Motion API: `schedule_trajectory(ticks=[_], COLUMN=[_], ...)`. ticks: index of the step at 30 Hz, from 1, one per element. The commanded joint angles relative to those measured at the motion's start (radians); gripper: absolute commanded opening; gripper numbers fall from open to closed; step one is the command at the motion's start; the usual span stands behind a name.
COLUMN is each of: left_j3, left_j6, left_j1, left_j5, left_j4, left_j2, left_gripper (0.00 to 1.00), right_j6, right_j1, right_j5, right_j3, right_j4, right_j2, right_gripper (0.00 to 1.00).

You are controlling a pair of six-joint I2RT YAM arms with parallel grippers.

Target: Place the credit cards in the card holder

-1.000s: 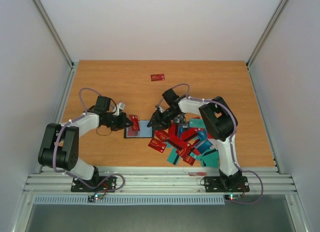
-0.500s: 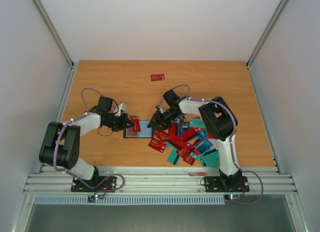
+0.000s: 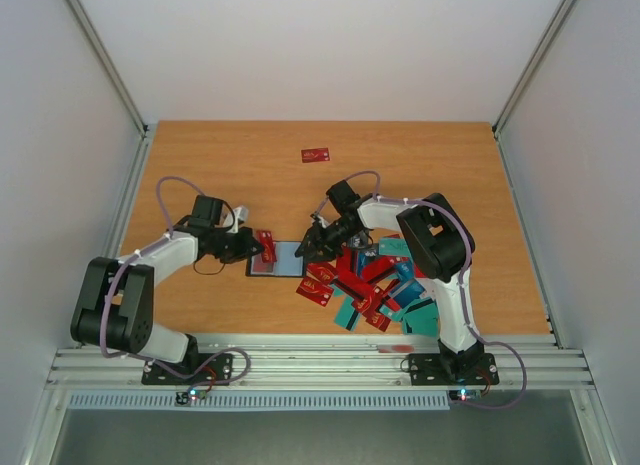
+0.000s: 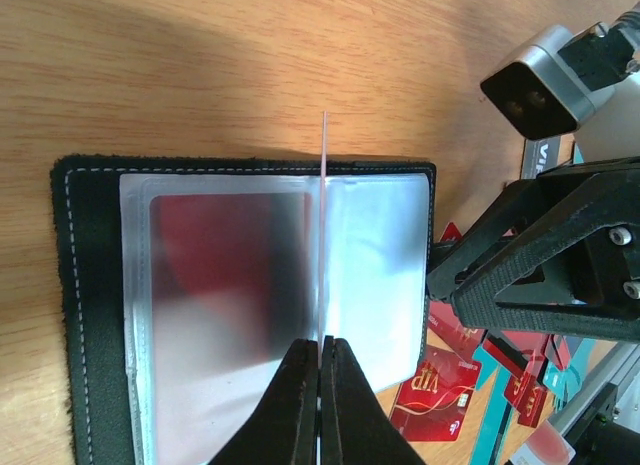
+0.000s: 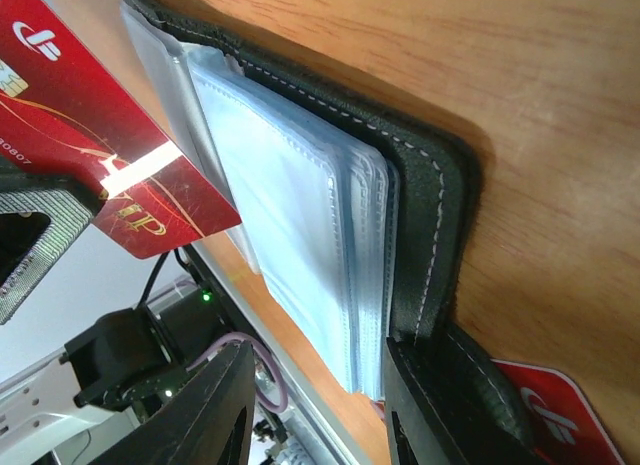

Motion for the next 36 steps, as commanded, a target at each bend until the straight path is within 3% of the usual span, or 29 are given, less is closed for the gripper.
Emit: schedule_trajectory(ticks=[1, 24, 36], left_j3=[-0.017, -0.110, -0.063], left_j6=[0.010, -0.070, -0.046], left_j1=[-0.005, -0.036, -0.036], left_j5=[0.004, 0.091, 0.091], left_j4=[0.074, 0.164, 0.063], left_j2=[0.011, 0.014, 0.046], left_gripper=[0.00, 0.00, 0.00], right_j6=[-0.018, -0.050, -0.085], right_j1=[-0.001, -0.040, -0.040], right_j5=[0.032, -0.003, -0.004], right_j3=[-0.023, 0.040, 0.092], right_j4=[-0.016, -0.050, -0.087], right_j2=[0.042, 0.087, 0.123], right_gripper=[0.37, 0.37, 0.36])
